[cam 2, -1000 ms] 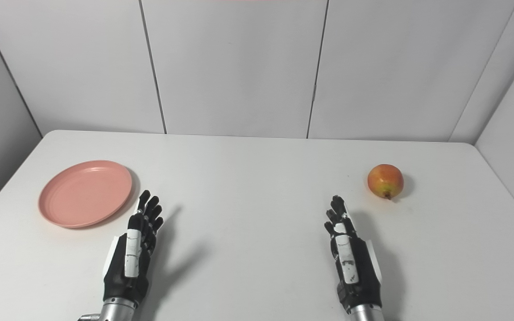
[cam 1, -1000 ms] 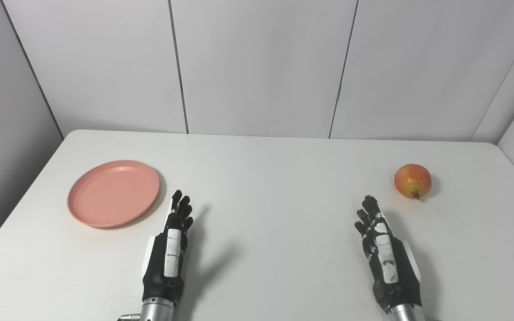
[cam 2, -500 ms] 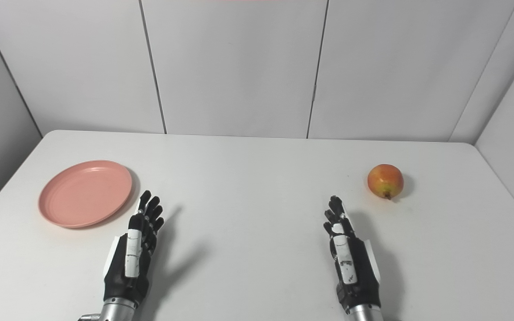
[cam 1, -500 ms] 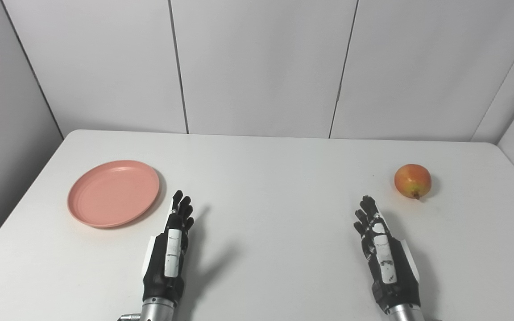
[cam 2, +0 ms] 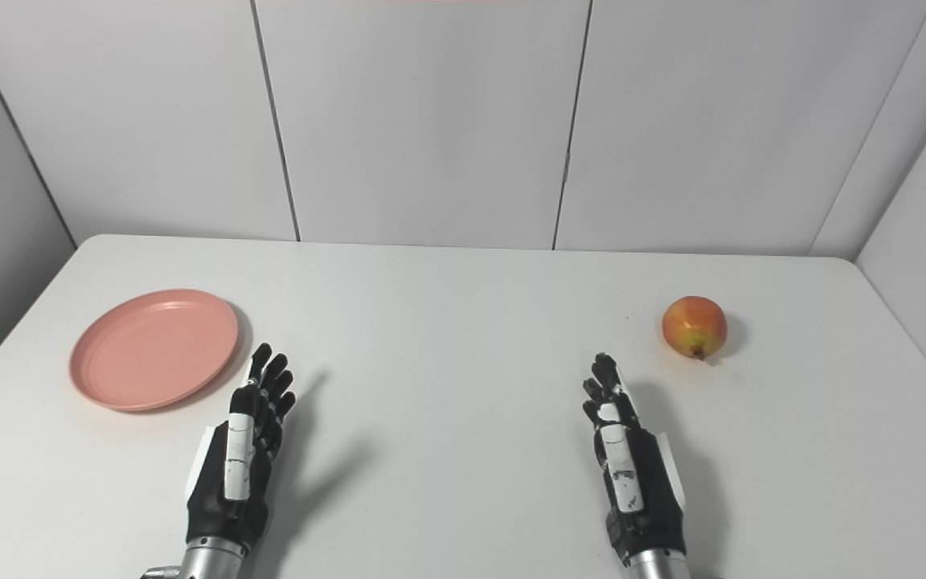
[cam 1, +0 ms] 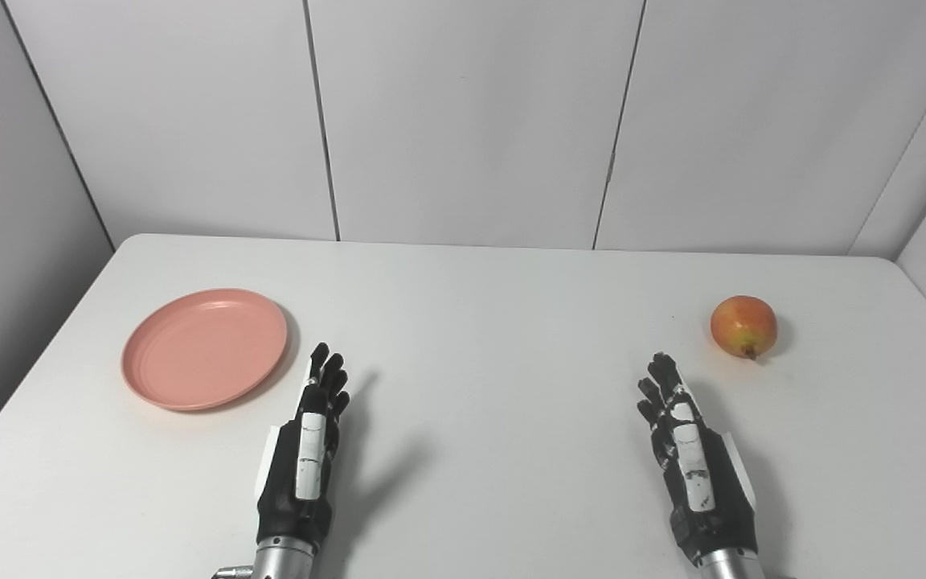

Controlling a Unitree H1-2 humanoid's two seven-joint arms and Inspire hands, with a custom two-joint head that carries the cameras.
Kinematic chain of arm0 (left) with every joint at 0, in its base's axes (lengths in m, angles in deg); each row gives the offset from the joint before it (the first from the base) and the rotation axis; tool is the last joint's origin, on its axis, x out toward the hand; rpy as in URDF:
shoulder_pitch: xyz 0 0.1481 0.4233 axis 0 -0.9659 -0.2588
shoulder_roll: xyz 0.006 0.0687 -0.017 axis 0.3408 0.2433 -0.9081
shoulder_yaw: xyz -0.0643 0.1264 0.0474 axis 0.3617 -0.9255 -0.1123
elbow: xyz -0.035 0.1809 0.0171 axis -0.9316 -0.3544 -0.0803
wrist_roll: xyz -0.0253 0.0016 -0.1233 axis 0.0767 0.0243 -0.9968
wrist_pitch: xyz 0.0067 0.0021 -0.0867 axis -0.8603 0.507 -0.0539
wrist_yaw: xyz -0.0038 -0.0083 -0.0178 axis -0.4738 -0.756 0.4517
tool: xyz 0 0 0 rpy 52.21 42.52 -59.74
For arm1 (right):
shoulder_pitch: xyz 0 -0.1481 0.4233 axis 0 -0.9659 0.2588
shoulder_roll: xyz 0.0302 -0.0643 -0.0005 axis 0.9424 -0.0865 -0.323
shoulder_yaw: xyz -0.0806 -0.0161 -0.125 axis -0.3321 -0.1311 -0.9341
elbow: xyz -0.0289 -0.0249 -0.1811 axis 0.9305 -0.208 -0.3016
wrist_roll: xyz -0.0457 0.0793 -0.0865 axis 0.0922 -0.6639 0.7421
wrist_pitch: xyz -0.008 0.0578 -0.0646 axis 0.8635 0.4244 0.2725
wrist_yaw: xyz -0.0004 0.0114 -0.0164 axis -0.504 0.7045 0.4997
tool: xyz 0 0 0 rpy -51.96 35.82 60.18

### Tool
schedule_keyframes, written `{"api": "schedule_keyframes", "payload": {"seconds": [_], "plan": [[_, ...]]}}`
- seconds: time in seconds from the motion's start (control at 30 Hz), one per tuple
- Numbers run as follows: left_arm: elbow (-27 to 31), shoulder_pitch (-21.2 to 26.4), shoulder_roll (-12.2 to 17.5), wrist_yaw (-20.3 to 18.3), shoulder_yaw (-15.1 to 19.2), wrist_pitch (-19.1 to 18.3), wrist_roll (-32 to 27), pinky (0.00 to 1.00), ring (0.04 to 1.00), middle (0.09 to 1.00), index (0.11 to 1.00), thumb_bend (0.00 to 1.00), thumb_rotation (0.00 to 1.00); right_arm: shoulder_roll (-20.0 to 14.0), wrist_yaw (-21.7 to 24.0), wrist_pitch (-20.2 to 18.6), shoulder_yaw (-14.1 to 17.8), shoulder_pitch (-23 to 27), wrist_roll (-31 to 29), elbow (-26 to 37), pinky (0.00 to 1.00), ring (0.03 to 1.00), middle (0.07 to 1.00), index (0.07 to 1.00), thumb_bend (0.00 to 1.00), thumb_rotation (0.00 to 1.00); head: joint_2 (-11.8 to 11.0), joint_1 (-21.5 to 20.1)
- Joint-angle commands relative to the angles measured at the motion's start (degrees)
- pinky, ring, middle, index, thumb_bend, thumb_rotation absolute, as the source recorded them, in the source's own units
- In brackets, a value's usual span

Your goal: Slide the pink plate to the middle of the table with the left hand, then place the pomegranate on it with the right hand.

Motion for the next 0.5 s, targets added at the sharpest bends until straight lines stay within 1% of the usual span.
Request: {"api": "schedule_keyframes", "payload": {"seconds": [0.0,0.2,0.33,0.47], "plan": [[0.7,-1.3,1.9,-0.7,-0.3,0.8,-0.8,1.0,1.0,1.0,1.0,0.79,1.0,0.0,0.5,0.2,0.2,1.1,-0.8,1.4,1.0,0.976,0.985,0.963,0.87,0.92,0.1,-0.1],[0.8,-1.2,2.3,-1.1,-0.3,0.2,-1.1,1.0,1.0,1.0,1.0,0.78,1.0,0.3,0.3,-0.1,0.0,1.0,-1.0,1.6,1.0,0.97,0.978,0.958,0.88,0.89,0.0,-0.4],[0.4,-1.1,2.1,-0.9,-0.1,0.7,-0.9,1.0,1.0,1.0,1.0,0.77,1.0,0.1,0.6,0.1,0.0,1.1,-1.1,1.5,1.0,0.966,0.979,0.959,0.87,0.9,-0.2,-0.2],[0.6,-1.2,1.9,-0.7,-0.3,0.7,-0.4,1.0,1.0,1.0,1.0,0.78,1.0,-0.4,0.8,0.6,0.0,1.1,-0.7,1.2,1.0,0.962,0.98,0.961,0.87,0.92,-0.2,0.1]]}}
